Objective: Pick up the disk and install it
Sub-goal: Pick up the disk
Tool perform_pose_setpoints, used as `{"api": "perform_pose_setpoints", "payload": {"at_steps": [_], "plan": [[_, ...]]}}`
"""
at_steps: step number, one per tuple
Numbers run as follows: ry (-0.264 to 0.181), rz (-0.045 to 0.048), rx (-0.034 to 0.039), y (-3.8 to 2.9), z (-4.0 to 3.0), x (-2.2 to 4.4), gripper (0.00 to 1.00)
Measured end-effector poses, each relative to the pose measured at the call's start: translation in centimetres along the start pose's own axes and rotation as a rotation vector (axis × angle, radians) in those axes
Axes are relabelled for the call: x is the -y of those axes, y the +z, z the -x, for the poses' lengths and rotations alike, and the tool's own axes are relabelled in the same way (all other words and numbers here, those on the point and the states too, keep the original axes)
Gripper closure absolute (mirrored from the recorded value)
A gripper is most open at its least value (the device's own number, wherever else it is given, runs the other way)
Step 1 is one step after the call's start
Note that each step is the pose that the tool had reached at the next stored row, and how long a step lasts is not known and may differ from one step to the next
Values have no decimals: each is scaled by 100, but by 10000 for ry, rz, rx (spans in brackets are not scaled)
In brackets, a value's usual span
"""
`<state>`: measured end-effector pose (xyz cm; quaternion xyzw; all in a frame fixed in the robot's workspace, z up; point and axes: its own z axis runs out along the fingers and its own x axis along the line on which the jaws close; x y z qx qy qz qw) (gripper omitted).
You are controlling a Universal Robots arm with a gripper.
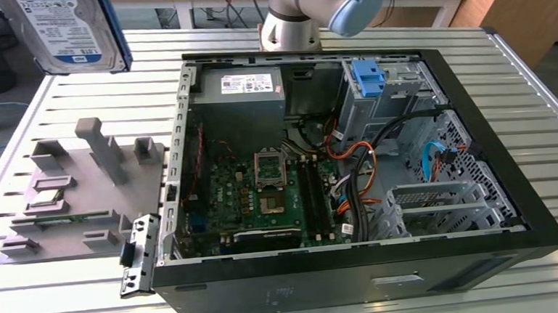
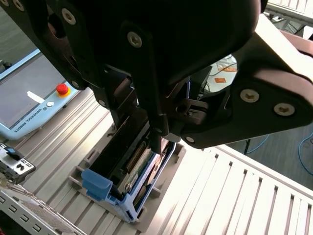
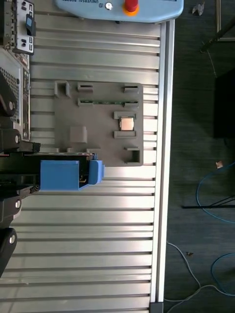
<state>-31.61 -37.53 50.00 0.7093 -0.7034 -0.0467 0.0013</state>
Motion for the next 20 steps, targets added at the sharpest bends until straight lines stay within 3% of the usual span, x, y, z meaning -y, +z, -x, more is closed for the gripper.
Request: {"api": "perform_pose_setpoints", "payload": {"at_steps": [14, 20], "plan": [[18, 1, 1, -31, -3, 451, 65], [20, 2, 1, -42, -4, 615, 65]]}}
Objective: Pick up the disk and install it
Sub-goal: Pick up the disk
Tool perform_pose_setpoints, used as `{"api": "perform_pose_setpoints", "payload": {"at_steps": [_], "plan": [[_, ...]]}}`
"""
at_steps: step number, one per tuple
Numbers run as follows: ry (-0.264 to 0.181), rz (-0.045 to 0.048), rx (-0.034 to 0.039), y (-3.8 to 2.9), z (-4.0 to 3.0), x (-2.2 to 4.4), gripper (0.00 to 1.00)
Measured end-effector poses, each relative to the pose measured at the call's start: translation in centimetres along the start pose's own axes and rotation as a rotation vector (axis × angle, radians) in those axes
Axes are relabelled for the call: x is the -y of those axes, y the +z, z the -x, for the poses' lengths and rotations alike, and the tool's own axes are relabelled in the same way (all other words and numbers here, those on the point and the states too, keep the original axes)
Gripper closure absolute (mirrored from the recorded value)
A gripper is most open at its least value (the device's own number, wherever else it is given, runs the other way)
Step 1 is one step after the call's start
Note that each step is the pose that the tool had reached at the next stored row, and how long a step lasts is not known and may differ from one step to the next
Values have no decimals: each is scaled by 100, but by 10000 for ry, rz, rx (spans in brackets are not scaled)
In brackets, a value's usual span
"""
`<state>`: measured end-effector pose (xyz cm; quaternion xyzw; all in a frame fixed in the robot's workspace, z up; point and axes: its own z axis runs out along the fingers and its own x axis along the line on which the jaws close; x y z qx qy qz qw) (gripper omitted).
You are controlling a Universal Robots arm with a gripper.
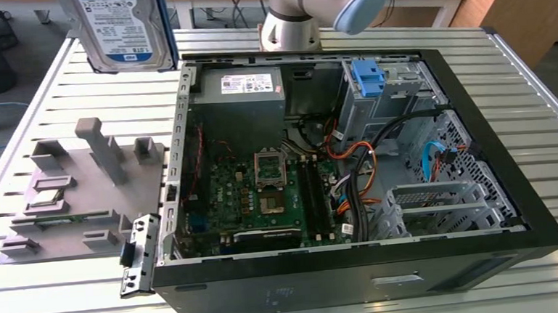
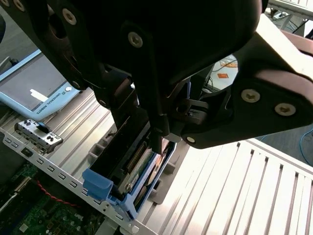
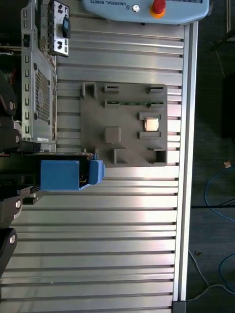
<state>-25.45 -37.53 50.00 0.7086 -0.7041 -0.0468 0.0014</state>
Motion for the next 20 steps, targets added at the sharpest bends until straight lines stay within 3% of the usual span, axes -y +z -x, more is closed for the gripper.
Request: {"api": "perform_pose_setpoints", "payload": {"at_steps": [5, 7, 20], "plan": [[1, 2, 0, -9, 0, 137, 65], [1, 3, 0, -16, -1, 241, 65], [4, 3, 0, -38, -2, 553, 65]]}}
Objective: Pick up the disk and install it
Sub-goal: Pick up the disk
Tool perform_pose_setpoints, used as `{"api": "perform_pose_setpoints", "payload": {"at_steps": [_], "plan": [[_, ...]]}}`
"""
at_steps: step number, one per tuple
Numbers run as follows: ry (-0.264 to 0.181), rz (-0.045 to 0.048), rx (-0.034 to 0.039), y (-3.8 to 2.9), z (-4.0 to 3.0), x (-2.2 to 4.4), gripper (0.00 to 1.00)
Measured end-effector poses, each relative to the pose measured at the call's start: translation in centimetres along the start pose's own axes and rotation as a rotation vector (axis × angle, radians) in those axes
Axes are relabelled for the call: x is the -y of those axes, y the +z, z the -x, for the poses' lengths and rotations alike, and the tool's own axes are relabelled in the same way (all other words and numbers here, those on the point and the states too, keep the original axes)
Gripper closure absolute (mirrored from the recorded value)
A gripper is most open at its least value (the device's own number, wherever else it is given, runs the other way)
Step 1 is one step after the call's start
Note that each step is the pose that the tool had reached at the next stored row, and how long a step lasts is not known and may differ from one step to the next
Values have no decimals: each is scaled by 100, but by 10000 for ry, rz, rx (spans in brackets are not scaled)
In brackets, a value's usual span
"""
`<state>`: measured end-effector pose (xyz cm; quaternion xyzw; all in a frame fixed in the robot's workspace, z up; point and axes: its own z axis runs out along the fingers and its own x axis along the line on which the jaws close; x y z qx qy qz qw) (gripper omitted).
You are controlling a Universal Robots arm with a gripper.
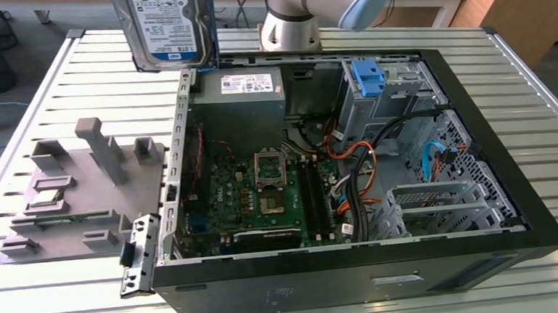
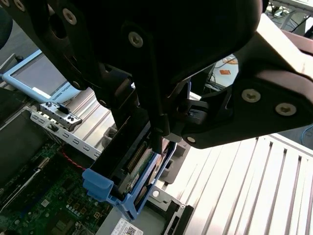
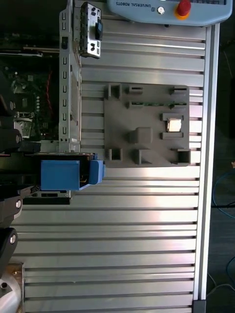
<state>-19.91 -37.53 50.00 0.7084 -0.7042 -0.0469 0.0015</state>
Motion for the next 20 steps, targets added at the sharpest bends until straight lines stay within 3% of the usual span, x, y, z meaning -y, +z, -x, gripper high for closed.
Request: {"api": "perform_pose_setpoints", "payload": {"at_steps": [12, 20], "plan": [[2, 0, 1, -18, -1, 261, 65], [3, 0, 1, -33, -2, 489, 65]]}}
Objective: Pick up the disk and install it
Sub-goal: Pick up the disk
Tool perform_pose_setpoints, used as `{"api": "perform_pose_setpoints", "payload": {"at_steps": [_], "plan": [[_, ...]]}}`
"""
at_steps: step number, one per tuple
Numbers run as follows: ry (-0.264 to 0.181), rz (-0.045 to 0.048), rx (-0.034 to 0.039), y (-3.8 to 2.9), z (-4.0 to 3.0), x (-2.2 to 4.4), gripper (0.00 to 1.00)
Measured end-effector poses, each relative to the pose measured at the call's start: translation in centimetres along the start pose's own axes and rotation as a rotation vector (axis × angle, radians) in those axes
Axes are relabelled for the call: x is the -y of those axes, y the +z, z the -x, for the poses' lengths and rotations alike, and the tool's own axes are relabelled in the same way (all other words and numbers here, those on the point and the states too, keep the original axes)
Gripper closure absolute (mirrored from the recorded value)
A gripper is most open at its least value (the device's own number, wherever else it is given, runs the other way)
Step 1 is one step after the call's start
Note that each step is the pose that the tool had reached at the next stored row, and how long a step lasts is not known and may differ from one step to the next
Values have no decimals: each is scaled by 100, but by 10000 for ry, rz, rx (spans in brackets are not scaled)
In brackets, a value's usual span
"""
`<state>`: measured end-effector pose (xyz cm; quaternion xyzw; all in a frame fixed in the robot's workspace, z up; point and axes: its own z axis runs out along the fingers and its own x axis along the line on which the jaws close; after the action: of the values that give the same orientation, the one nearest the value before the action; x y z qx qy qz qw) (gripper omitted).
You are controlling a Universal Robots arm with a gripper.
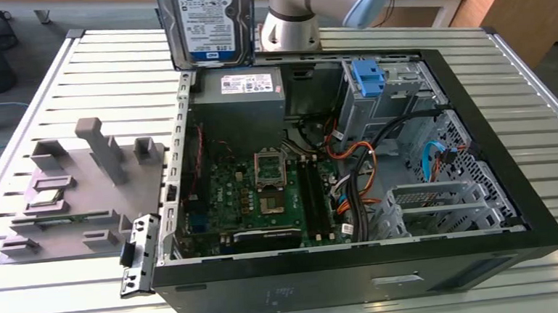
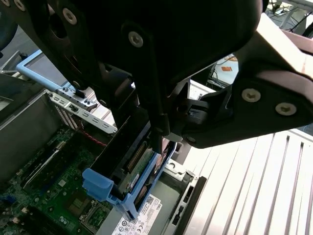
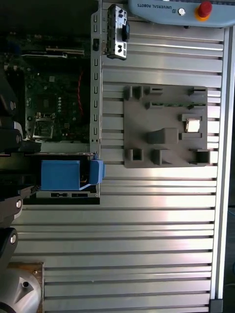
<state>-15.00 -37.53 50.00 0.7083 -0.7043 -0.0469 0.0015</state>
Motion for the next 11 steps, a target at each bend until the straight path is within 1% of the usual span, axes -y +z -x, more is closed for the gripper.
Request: {"api": "perform_pose_setpoints", "payload": {"at_steps": [7, 11], "plan": [[0, 0, 0, -14, -1, 202, 65], [0, 0, -1, -20, -1, 299, 65]]}}
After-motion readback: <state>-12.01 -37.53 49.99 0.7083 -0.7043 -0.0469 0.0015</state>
